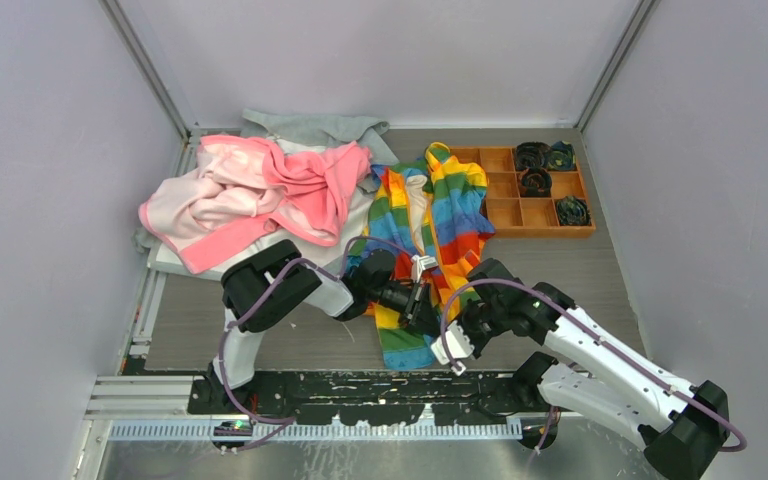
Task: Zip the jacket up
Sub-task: Zip the zipper on the jacket.
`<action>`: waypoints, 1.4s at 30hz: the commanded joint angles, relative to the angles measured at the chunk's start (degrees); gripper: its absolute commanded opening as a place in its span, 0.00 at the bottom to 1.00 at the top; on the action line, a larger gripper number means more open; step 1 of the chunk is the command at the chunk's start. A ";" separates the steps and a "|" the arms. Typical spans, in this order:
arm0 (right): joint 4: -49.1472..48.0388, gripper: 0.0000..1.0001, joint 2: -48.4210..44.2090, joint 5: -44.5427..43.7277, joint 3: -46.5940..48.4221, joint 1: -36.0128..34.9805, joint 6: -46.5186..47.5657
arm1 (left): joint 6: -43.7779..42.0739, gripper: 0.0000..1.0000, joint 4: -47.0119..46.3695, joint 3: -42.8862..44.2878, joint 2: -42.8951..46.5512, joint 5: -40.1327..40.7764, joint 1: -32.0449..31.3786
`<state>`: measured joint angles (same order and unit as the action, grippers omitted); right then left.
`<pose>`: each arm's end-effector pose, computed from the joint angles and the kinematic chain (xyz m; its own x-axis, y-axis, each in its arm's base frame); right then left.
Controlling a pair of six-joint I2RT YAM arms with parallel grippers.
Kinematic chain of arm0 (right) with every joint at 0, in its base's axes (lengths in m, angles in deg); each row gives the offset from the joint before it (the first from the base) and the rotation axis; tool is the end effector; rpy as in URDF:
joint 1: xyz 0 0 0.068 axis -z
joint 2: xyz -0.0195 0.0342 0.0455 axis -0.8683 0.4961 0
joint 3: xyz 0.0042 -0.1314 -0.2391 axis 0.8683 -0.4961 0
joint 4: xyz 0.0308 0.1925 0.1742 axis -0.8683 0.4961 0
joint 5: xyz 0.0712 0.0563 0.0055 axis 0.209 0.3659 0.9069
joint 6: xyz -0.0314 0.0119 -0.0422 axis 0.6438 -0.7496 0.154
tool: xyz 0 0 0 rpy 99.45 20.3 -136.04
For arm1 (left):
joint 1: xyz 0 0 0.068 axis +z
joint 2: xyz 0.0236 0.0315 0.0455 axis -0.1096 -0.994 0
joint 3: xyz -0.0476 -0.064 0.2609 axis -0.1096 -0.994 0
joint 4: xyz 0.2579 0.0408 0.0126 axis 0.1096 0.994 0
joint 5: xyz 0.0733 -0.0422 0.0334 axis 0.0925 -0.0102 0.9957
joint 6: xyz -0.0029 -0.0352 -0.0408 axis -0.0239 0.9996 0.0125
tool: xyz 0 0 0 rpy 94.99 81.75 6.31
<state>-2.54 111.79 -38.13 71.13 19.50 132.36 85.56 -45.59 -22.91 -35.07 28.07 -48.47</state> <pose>0.0935 0.1043 0.2262 0.6918 -0.5396 -0.4798 -0.7212 -0.5483 -0.4233 0.1907 -0.3201 0.1144 -0.9325 0.3564 -0.0585 0.1174 0.1461 -0.9823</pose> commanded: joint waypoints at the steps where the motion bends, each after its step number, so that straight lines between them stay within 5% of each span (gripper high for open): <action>1: -1.03 0.12 -0.23 -0.28 2.55 -0.20 -3.98 | 0.29 0.00 -2.92 -0.40 -0.34 -2.19 -0.52; 16: -4.60 0.01 -2.26 -1.30 1.73 -0.18 -15.24 | 0.37 0.00 -2.92 -0.31 -0.38 -2.08 -0.52; 28: -10.72 0.01 -16.79 -2.75 -7.64 -0.37 -15.87 | 0.46 0.00 -3.01 -0.14 -0.52 -1.84 -0.50; 37: -18.40 0.01 -10.66 -6.30 -4.67 -0.37 -33.50 | 0.38 0.00 -3.01 -0.47 -0.59 -1.92 -0.65; 42: -21.69 0.01 -9.38 -8.81 -3.86 -0.37 -33.67 | 0.12 0.00 -3.01 -1.13 -0.34 -1.93 -0.83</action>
<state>-16.90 102.30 -43.59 64.11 19.33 101.58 85.56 -46.07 -23.24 -35.59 28.13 -48.47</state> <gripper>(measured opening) 0.037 0.009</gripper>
